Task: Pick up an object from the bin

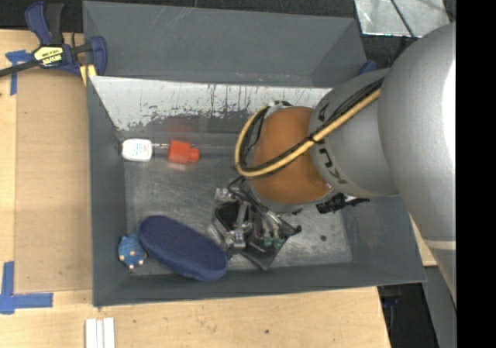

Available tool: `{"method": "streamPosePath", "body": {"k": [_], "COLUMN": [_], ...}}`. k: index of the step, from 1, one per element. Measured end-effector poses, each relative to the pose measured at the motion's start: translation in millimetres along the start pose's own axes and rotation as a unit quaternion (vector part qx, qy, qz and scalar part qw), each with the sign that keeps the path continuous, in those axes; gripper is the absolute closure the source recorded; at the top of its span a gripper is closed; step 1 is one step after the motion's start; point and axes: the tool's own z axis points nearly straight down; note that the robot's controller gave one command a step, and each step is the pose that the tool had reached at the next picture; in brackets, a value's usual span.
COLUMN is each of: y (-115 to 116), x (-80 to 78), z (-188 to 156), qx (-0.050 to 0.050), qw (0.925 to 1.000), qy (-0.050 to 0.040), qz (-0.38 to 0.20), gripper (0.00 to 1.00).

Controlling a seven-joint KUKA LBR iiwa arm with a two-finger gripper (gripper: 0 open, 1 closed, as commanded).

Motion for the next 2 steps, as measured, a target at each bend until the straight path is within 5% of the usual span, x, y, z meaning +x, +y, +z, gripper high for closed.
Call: {"method": "streamPosePath", "body": {"k": [1, 2], "y": [-15.1, -14.6], "x": [11.1, 11.0], "z": [0.0, -1.0], "qx": [0.002, 0.002], "qw": [0.9862, 0.9860], "qy": [-0.0024, -0.0029], "qz": [-0.166, -0.167], "gripper": [0.00, 1.00]}}
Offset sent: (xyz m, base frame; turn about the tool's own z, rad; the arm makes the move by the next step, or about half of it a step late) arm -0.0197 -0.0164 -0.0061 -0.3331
